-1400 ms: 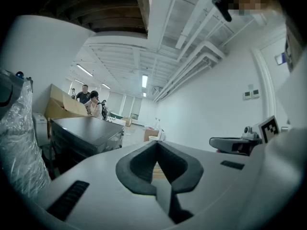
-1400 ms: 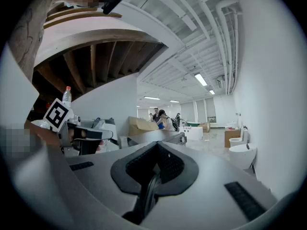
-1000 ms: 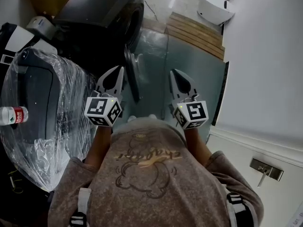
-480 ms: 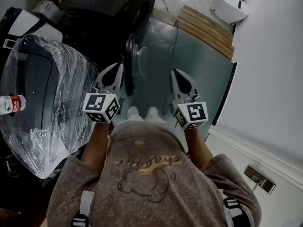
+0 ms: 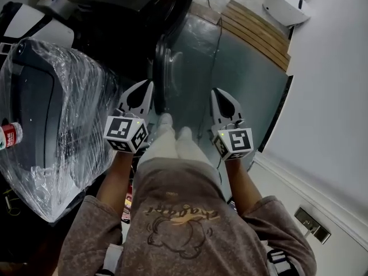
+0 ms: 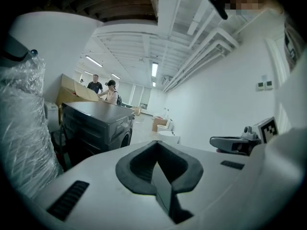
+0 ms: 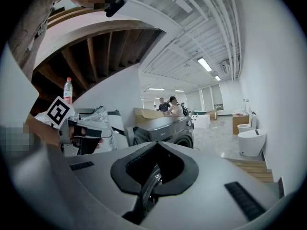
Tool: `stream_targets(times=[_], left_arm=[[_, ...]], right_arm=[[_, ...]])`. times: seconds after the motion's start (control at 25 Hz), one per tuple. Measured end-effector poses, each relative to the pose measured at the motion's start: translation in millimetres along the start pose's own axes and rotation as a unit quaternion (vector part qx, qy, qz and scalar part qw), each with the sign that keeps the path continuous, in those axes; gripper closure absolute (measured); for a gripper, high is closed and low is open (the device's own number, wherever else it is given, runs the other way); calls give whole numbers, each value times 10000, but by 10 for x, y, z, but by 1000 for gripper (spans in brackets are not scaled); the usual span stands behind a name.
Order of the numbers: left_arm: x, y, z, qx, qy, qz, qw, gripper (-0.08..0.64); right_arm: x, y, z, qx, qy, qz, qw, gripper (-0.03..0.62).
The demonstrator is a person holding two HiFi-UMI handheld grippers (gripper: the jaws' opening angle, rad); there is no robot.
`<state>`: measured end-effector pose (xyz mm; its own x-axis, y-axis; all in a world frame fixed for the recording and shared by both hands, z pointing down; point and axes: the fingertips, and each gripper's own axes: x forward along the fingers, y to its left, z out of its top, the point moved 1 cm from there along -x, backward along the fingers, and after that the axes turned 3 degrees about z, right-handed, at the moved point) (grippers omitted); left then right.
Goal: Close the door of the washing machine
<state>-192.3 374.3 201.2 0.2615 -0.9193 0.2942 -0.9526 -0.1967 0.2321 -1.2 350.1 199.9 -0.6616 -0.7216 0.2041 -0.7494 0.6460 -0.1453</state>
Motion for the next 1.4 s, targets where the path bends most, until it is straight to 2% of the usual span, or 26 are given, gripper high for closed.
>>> stream_targets(times=[0.24, 0.52, 0.76, 1.12, 1.4], left_arm=[[258, 217, -402, -18, 299, -143, 9994, 560], [376, 462, -916, -120, 608, -107, 9980, 560], [468, 593, -1352, -231, 838, -74, 9962, 560], [657, 866, -1963, -128, 1279, -82, 9917, 560], [751, 968, -2362, -146, 1624, -124, 9865, 558]], right_arm=[[137, -99, -362, 13, 27, -97, 9999, 600], [253, -180, -850, 240, 425, -428, 9979, 600], [398, -103, -1227, 321, 559, -317, 9974, 600], [527, 1, -1520, 377, 573, -63, 9976, 600], [504, -64, -1662, 428, 852, -213, 9952, 600]])
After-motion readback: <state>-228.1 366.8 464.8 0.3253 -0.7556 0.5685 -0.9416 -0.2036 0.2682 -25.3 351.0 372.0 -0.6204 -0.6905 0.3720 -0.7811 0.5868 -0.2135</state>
